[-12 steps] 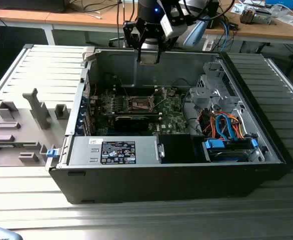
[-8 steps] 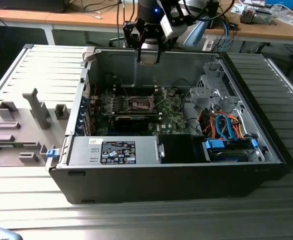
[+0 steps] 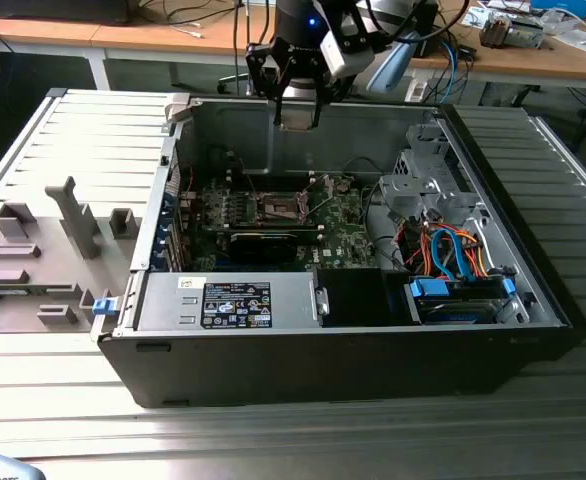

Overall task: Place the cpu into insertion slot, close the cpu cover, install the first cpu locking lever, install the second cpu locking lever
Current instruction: 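Place the cpu into insertion slot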

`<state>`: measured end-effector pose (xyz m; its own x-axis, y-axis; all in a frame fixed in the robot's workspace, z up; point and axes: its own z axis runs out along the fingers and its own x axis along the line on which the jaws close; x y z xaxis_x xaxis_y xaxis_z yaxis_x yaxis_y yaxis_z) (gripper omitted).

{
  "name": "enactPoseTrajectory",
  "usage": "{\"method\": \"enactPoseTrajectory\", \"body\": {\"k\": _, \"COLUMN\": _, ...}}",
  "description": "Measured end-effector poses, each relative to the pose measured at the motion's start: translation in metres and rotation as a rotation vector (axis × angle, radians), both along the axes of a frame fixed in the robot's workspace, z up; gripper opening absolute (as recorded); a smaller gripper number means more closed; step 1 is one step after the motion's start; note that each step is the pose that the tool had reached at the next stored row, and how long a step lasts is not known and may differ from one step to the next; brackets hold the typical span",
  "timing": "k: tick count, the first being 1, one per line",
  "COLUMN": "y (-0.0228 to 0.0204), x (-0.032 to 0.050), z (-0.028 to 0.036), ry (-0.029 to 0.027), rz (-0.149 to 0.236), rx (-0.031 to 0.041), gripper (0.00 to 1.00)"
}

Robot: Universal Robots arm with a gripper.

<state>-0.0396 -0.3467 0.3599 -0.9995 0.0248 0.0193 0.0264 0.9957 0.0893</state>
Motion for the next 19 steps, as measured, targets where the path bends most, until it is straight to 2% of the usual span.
{"method": "enactPoseTrajectory", "body": {"k": 13, "y": 0.0000, "x": 0.0000, "z": -0.0028, "ry": 0.0000, "rz": 0.000, "rx": -0.0001, "gripper": 0.55}}
{"method": "enactPoseTrajectory", "body": {"k": 15, "y": 0.0000, "x": 0.0000, "z": -0.0060, "ry": 0.0000, "rz": 0.000, "rx": 0.0001, "gripper": 0.55}}
{"method": "enactPoseTrajectory", "body": {"k": 19, "y": 0.0000, "x": 0.0000, "z": -0.0067, "ry": 0.0000, "rz": 0.000, "rx": 0.0000, "gripper": 0.55}}
